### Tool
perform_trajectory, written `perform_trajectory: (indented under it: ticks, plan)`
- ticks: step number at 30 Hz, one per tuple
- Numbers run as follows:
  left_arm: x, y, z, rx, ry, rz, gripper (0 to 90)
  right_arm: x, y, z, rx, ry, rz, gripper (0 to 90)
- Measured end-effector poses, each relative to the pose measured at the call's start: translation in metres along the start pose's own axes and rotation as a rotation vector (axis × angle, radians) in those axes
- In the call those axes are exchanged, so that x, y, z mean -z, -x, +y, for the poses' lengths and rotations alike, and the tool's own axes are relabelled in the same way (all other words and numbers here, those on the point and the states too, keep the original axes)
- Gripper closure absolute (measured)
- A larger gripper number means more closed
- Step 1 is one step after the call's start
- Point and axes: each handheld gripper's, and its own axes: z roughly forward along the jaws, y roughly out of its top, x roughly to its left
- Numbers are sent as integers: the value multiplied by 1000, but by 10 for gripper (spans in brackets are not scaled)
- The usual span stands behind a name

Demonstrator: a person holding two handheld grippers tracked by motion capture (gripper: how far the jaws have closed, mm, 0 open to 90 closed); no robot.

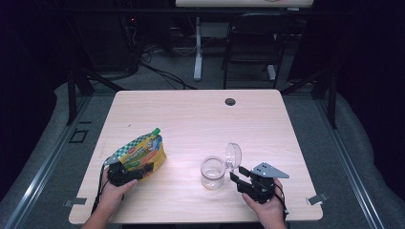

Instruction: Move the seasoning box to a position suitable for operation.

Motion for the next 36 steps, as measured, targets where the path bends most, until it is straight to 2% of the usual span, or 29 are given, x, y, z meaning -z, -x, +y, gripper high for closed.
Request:
perform_trajectory:
  ticks: [9,14,26,36]
  plan:
    - [1,1,1,-4,9,-7,529,0,0,0,1,-2,-1,558]
    - [1,2,1,-17,9,6,539,-1,0,0,2,-3,-2,558]
    - [0,5,-1,-19,28,30,576,0,1,0,2,-4,-2,558]
    - [1,6,0,-29,18,50,615,0,2,-1,-1,6,-1,558]
